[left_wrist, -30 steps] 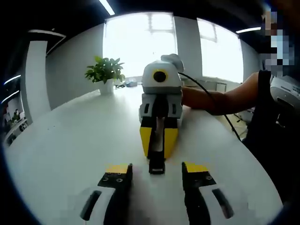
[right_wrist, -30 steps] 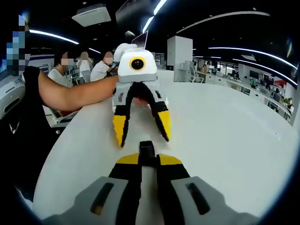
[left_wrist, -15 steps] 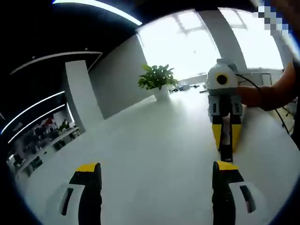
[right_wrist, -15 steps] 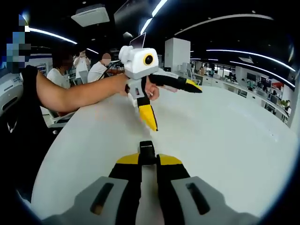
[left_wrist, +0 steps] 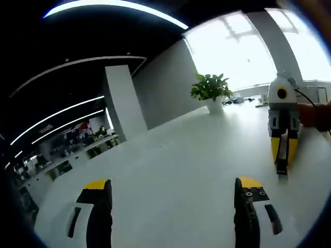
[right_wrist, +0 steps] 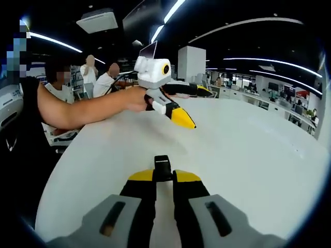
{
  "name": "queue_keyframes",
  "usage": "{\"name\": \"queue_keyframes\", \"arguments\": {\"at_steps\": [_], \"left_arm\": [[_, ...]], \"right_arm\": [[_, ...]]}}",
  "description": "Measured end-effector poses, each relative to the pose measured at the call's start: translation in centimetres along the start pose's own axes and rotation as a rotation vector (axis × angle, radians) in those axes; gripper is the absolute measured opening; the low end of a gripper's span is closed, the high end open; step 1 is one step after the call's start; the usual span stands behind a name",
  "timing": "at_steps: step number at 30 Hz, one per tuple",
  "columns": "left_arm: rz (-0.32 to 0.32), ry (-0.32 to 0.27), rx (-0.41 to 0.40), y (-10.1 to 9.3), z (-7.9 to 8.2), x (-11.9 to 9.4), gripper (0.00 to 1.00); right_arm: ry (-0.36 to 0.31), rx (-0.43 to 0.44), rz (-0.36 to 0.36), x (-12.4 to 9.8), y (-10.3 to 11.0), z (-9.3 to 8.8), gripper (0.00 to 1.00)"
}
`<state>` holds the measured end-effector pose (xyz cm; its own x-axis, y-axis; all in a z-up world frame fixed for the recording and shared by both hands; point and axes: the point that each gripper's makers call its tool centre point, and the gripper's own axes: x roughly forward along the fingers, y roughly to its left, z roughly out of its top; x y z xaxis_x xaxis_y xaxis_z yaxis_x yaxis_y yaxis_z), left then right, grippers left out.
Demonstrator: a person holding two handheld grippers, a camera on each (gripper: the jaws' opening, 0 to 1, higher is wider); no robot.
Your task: Snap the two parts of the plastic buckle together until the buckle closes and remains connected.
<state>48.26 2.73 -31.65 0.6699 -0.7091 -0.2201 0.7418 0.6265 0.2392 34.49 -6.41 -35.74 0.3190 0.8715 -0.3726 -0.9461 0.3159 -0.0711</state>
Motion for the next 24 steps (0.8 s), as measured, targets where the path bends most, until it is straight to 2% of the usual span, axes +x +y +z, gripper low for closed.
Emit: {"name": "queue_keyframes", "arguments": {"at_steps": [1, 4, 10, 14, 17, 21, 24], "left_arm": [[0.010, -0.007, -0.004, 0.2, 0.1, 0.0, 1.00], [0.099, 0.016, -0.047, 1.9, -0.5, -0.2, 1.00], [0.198, 0.028, -0.130, 4.8, -1.4, -0.8, 1.00], [0.211, 0.018, -0.132, 5.0, -1.3, -0.9, 1.00], [0.255, 0.039, -0.118, 5.5, -1.8, -0.7, 1.00], [0.215, 0.056, -0.118, 4.6, -2.3, 0.0, 1.00], [0.216, 0.050, -0.129, 4.8, -2.2, 0.0, 1.00]], "right_arm": [[-0.007, -0.001, -0.005, 0.0, -0.1, 0.2, 0.10], [-0.033, -0.007, -0.033, -0.2, -0.6, 0.7, 0.10], [-0.031, -0.003, -0.054, -0.3, -1.2, 0.7, 0.10], [-0.033, -0.003, -0.066, -0.2, -1.4, 0.8, 0.10], [-0.034, 0.001, -0.089, -0.2, -1.9, 0.9, 0.10], [-0.036, 0.025, -0.124, 0.2, -2.4, 1.0, 0.10], [-0.014, 0.025, -0.144, 0.5, -2.7, 0.7, 0.10]]}}
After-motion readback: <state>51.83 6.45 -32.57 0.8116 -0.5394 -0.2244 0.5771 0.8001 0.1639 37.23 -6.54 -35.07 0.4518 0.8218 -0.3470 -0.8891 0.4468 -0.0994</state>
